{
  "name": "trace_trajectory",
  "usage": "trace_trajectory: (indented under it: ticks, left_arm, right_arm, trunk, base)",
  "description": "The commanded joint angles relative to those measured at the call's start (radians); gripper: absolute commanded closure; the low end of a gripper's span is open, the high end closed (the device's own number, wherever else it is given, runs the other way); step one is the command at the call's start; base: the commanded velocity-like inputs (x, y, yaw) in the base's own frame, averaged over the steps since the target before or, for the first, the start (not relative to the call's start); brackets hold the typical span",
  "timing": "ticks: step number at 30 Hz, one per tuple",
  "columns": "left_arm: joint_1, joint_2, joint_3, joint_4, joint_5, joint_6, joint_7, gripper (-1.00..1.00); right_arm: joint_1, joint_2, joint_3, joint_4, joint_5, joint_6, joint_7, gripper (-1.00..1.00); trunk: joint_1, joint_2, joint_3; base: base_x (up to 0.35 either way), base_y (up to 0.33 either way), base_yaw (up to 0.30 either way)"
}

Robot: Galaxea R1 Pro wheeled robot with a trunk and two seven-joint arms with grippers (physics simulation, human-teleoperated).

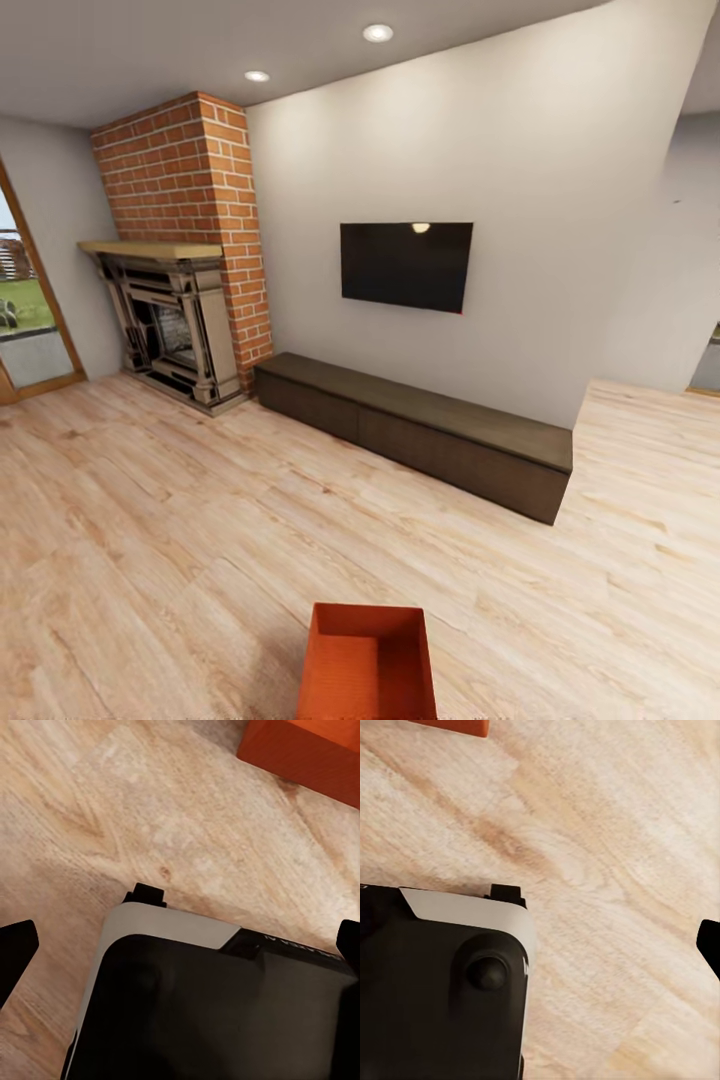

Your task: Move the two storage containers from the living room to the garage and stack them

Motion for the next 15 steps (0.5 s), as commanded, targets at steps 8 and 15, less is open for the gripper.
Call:
trace_trajectory:
  ticks: [8,15]
  left_arm:
    - [-0.001,0.0,-0.001,0.001,0.005,-0.003,-0.001,-1.0]
    - [-0.001,0.0,-0.001,0.001,0.005,-0.003,-0.001,-1.0]
  right_arm:
    - [-0.001,0.0,-0.009,0.003,0.01,-0.005,-0.004,-1.0]
    - [-0.001,0.0,-0.009,0.003,0.01,-0.006,-0.004,-1.0]
  trunk:
    - [0.0,-0.001,-0.014]
    - [0.0,-0.001,-0.025]
  base:
    - [0.0,0.0,-0.078]
    - [0.0,0.0,-0.092]
